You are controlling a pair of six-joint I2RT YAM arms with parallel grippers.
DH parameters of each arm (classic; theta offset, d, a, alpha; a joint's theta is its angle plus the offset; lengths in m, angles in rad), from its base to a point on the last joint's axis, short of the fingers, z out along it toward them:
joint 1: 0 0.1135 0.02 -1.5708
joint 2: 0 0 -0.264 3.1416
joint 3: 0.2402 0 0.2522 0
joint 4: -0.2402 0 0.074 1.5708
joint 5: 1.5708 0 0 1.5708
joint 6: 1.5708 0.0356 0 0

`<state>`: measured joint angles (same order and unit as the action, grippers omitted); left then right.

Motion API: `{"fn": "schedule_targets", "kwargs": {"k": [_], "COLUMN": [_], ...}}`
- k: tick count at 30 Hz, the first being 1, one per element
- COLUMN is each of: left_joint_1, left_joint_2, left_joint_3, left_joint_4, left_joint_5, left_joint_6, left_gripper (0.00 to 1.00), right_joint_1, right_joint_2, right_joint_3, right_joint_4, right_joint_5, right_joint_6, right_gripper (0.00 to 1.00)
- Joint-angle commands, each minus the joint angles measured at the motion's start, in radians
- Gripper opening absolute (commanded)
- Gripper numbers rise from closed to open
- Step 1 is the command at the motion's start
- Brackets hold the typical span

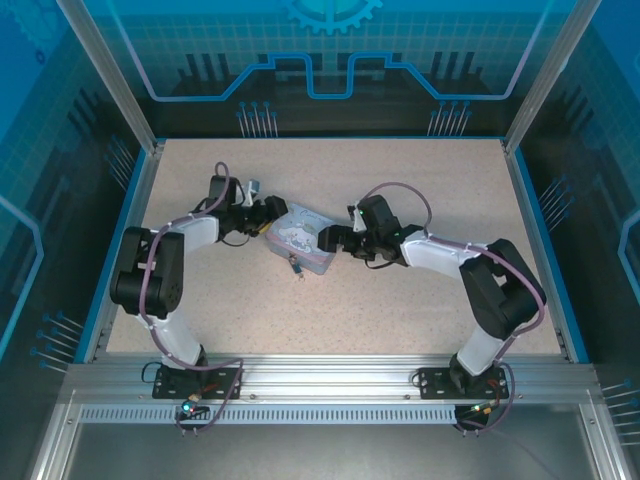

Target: Unlock the padlock with the key

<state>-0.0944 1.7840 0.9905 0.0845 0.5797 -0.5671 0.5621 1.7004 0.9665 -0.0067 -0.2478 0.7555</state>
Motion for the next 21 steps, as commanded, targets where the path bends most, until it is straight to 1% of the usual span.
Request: {"fn": "schedule_targets", "kwargs": {"k": [1, 3, 7, 15, 16, 18, 21], "left_joint_1": [-0.031, -0.042, -0.076, -0.153, -0.157, -0.153, -0.124], "left_joint_2": [-0.009, -0.021, -0.067, -0.181, -0.202, -0.244, -0.302], "left_joint_3": [0.008, -0.011, -0.064, -0.166, -0.185, -0.216, -0.218], "left_joint_4": [0.038, 0.050, 0.067, 0.093, 0.099, 0.099, 0.030], "left_joint_5": [0.059, 0.059, 0.029, -0.031, -0.045, -0.080, -0.132], "left_joint_6": [0.009, -0.010, -0.033, -0.090, -0.100, -0.109, -0.074], "left_gripper": [0.74, 0.70, 0.69, 0.71, 0.73, 0.78, 0.83], "right_joint_1": [0.000, -0.012, -0.043, -0.111, -0.121, -0.140, -0.180], "right_joint_2": [0.025, 0.035, 0.060, 0.111, 0.121, 0.124, 0.089], "right_joint_3": [0.059, 0.083, 0.128, 0.196, 0.210, 0.224, 0.224], "right_joint_4": [-0.003, -0.028, -0.065, -0.077, -0.083, -0.102, -0.114], "right_joint_5": [-0.028, -0.025, -0.055, -0.106, -0.104, -0.059, 0.026], "right_joint_6": [-0.018, -0.047, -0.115, -0.217, -0.233, -0.257, -0.291], "right_gripper": [1.00, 1.00, 1.00, 1.00, 1.00, 1.00, 1.00]}}
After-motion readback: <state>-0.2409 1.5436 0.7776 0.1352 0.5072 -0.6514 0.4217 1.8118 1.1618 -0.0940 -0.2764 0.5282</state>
